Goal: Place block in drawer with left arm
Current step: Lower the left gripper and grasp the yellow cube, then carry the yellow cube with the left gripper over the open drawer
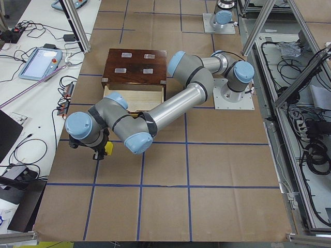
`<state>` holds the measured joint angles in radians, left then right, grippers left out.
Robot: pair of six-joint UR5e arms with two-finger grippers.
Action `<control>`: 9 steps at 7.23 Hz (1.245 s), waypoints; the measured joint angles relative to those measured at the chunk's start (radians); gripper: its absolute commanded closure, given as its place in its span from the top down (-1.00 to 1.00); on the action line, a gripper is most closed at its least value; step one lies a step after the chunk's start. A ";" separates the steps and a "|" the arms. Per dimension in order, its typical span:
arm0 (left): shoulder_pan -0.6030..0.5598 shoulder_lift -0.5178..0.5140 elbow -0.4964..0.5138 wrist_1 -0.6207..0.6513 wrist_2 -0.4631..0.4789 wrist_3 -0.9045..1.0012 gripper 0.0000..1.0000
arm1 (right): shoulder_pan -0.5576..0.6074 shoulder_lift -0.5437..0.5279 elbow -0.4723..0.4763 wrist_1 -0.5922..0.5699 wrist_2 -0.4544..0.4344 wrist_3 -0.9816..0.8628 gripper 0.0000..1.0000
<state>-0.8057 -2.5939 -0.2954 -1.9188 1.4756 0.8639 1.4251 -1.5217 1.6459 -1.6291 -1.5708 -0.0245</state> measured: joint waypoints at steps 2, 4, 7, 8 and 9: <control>-0.003 0.036 -0.003 -0.097 0.000 -0.018 -0.81 | 0.000 0.000 0.000 0.000 0.000 0.000 1.00; -0.005 0.045 -0.039 -0.136 -0.002 -0.030 -0.89 | 0.000 0.000 0.000 0.000 0.000 0.000 1.00; -0.005 0.172 -0.269 -0.079 -0.003 -0.043 -0.87 | 0.000 0.000 0.000 0.000 0.000 0.000 1.00; -0.007 0.266 -0.402 -0.024 -0.003 -0.065 -0.86 | 0.000 0.000 0.000 0.000 0.000 0.000 1.00; -0.009 0.378 -0.557 0.039 -0.003 -0.092 -0.84 | 0.000 0.000 0.000 0.000 0.000 0.000 1.00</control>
<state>-0.8150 -2.2161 -0.8526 -1.8798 1.4726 0.7720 1.4251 -1.5217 1.6459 -1.6291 -1.5708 -0.0246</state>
